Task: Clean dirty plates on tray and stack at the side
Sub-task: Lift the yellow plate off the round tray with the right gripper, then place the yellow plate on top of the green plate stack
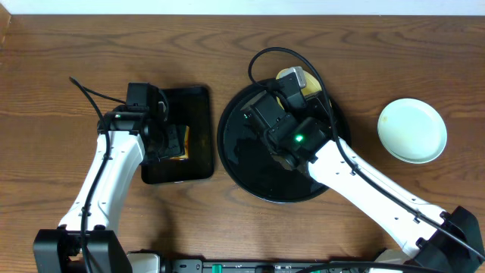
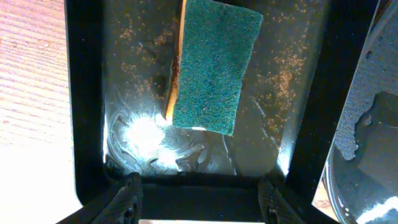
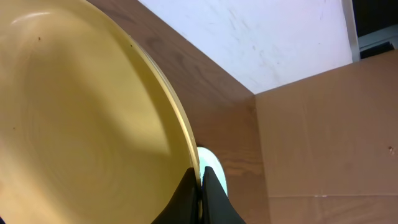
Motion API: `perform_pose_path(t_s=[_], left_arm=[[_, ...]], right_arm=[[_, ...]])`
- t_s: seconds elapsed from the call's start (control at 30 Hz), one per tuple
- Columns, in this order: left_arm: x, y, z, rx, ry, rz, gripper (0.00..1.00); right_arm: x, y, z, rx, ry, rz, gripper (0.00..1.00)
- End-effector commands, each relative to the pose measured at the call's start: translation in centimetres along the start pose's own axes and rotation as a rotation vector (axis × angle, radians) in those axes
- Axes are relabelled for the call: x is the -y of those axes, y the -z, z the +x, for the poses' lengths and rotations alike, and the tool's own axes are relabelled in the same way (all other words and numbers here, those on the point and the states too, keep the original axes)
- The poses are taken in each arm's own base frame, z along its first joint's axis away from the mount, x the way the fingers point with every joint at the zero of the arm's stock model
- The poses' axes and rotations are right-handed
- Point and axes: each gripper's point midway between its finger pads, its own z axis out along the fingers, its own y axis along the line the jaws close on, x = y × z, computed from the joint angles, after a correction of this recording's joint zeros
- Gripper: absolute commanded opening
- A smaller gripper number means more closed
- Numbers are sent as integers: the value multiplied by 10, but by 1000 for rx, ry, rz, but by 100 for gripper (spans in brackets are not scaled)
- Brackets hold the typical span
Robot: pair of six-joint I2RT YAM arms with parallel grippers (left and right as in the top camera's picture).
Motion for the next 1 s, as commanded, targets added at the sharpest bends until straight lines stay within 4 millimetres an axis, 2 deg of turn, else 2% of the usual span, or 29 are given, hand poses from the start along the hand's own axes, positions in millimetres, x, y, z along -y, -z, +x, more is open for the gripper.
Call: perform_pose_path(t_s=[0.0,0.13,0.27,0.37,0.4,0.63,0.8,0.97], left_arm=[[-2,-1,1,0,15,-10,61],[-2,-1,1,0,15,-10,61],[-2,-1,1,0,15,-10,61],[-2,-1,1,-1,15,-9,61],[-2,-1,1,0,15,-9,61],[-2,-1,1,0,15,-9,61],[-2,-1,1,0,15,-9,61],[-2,-1,1,0,15,-9,61]], right_arm=[[6,-1,1,-9,-97,-26,1],[-11,-22,19,-124,-211,-197,1],[-5,-50,42,-254,-333,-266,1],[11,-72,64,-353,-434,-262,1],[24,-85,80,-419,-510,-265,1],[72,-129,140,-610,-751,-253,1],[108,-150,184,-699,-888,-190,1],[132,-163,226,-783,-966,-110,1]])
